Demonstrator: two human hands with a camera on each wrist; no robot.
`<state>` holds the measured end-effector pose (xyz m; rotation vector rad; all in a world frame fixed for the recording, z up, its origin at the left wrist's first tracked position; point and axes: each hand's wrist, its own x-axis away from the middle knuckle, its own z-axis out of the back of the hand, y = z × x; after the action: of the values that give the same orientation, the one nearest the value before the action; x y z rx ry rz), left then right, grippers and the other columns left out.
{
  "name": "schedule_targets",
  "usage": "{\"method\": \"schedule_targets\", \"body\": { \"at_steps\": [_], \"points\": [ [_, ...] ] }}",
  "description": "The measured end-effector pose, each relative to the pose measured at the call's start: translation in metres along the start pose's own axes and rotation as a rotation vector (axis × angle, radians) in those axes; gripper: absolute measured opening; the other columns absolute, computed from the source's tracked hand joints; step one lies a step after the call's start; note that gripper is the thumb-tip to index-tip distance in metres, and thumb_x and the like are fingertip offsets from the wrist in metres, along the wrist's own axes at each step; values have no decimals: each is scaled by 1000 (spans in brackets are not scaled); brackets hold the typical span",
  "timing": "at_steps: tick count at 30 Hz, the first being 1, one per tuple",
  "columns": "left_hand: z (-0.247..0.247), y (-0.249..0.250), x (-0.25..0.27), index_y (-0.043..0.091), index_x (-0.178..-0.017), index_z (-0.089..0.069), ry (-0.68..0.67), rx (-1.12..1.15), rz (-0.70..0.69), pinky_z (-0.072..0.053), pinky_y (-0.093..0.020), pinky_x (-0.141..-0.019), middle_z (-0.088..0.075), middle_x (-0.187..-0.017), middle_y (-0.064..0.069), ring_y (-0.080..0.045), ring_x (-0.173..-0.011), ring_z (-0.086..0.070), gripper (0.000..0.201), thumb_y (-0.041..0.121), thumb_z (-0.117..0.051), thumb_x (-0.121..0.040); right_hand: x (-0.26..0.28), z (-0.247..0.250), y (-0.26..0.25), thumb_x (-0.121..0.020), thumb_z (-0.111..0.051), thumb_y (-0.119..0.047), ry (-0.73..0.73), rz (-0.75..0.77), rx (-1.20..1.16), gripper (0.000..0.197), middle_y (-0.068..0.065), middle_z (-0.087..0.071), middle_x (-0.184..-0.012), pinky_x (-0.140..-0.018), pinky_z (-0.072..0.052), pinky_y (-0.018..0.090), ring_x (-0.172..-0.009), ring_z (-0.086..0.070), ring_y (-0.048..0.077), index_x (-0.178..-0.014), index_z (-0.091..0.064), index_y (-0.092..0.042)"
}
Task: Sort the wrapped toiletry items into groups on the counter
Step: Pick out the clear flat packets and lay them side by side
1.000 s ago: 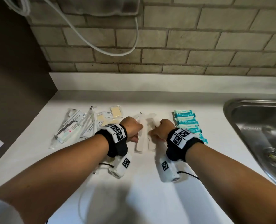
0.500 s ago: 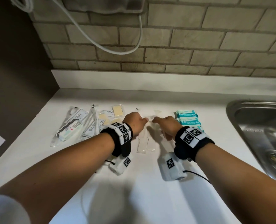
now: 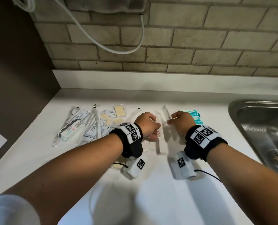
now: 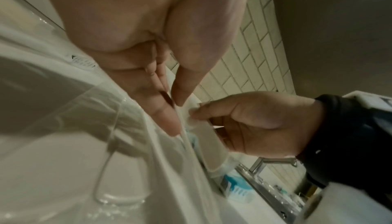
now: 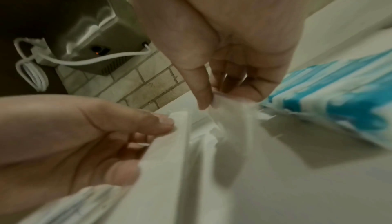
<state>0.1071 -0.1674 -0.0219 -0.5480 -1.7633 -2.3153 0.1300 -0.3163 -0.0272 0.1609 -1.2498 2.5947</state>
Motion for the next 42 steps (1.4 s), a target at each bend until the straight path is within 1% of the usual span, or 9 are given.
{"method": "schedule_targets", "body": {
  "at_steps": [4,7,12,15,21,26,31,35,42],
  "points": [
    [-7,-4,-9,16,-95,-54,39,-165,-56,-51,-33,-51,-62,-73,-12,-21,-45,-55,18,10,-67,-85,0,3,8,-79,-76,-15,-12,-48,120,22,9,-65,-79,-80,-55,35,-75,-59,23,-69,-56,-17],
    [-13,-2,-15,16,-84,-54,38,-213,-38,-46,-32,-53,-61,-70,-14,-21,-44,-50,18,7,-69,-82,2,3,8,-76,-79,-18,-6,-38,212,17,9,-68,-86,-83,-54,32,-79,-62,23,-88,-69,-11],
    [-16,9,-25,11,-79,-64,75,-504,-90,-53,-31,-68,-68,-82,-9,-29,-70,-62,14,19,-76,-79,1,5,4,-74,-81,-25,9,-15,331,36,7,-67,-98,-82,-54,31,-94,-65,24,-103,-66,-9],
    [-18,13,-31,3,-94,-72,97,-654,-136,-56,-37,-84,-72,-97,-11,-28,-91,-68,30,29,-78,-79,1,3,2,-76,-80,-28,13,5,426,39,11,-69,-102,-85,-55,35,-94,-65,25,-105,-66,-6],
    [-15,12,-32,1,-99,-69,101,-763,-166,-57,-39,-81,-71,-100,-14,-29,-92,-68,38,35,-74,-81,6,4,-2,-80,-75,-26,18,64,533,42,11,-63,-111,-88,-53,36,-99,-62,27,-114,-58,-7],
    [-1,12,-22,14,-99,-71,113,-843,-278,-51,-31,-85,-71,-107,-4,-24,-101,-65,23,34,-63,-90,25,4,-3,-91,-59,-20,-23,331,622,25,9,-64,-113,-87,-50,34,-102,-61,26,-115,-62,-12],
    [4,-9,1,26,-134,-53,-103,-1220,-402,-39,-37,-105,-53,-140,4,-25,-132,-46,42,36,-52,-94,54,-3,9,-94,-49,-17,-143,458,884,31,8,-59,-121,-92,-48,34,-113,-55,25,-124,-57,-12],
    [-11,-22,29,29,-147,-37,-250,-1424,-530,-9,-45,-120,-20,-161,6,-25,-150,-7,49,40,-39,-99,72,-6,20,-93,-46,-9,-161,444,939,33,10,-58,-121,-93,-48,34,-114,-55,26,-125,-54,-9],
    [-32,-28,31,17,-150,-30,-191,-1558,-474,-3,-43,-120,-21,-161,0,-22,-151,-4,52,37,-32,-102,87,7,35,-99,-37,-15,-285,398,1013,32,9,-56,-125,-91,-46,33,-114,-57,27,-125,-54,-7]
  ]
}}
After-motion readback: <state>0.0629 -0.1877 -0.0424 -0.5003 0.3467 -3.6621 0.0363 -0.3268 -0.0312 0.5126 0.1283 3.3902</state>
